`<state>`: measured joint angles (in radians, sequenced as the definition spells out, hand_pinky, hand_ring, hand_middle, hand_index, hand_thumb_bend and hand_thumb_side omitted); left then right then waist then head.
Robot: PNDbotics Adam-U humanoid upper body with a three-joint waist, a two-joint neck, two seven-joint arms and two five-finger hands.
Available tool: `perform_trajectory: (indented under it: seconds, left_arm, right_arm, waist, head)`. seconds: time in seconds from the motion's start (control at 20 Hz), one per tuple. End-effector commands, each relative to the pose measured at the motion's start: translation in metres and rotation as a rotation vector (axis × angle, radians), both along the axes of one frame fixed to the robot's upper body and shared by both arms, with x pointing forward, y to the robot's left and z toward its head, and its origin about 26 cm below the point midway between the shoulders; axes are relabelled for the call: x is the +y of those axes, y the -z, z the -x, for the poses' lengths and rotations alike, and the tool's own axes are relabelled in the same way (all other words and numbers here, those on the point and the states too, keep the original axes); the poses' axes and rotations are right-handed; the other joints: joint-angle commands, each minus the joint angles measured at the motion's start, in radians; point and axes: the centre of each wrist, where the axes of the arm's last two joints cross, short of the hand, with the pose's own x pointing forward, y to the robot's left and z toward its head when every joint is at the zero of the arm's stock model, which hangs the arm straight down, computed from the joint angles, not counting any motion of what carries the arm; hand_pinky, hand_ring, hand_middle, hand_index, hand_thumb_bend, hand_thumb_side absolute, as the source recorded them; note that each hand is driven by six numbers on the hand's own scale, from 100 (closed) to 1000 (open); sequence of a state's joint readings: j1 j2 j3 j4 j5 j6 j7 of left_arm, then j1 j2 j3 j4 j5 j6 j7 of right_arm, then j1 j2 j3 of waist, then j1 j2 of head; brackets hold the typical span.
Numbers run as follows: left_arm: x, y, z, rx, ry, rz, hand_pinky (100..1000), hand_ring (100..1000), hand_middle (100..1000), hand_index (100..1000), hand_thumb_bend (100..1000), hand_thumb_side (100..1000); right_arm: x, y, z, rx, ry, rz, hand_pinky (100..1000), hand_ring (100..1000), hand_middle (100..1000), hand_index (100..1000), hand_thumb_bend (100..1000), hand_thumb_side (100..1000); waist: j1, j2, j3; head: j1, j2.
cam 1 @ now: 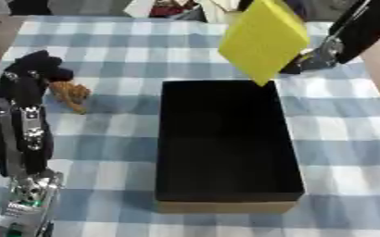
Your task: Pick up objects on the table and place them in the box.
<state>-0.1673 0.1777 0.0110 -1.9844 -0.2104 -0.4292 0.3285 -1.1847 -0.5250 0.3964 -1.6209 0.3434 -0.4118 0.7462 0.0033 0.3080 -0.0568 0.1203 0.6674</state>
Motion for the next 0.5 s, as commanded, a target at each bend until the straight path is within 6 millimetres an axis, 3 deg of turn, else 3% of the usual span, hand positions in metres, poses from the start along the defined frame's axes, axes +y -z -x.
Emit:
perform_trajectory:
  seconds: [0.05,0.5]
  left_arm:
    - [0.003,-0.006,0.002,-0.022,0.000,-0.014,601,582,604,760,182,812]
    - [0.002,-0.007,0.001,-0.022,0.007,-0.014,600,582,604,759,181,813]
  right_arm:
    - [0.005,-0.002,0.006,-0.119,-0.048,0.214,584,589,501,444,100,290]
    - [0.017,0.033,-0.003,-0.188,0.036,0.272,582,617,517,443,100,340]
  waist:
    - [0.002,-0.022,0.001]
    - [0.002,-0.017,0.005]
  head:
    - [-0.004,0.002]
    - [-0.006,-0.002]
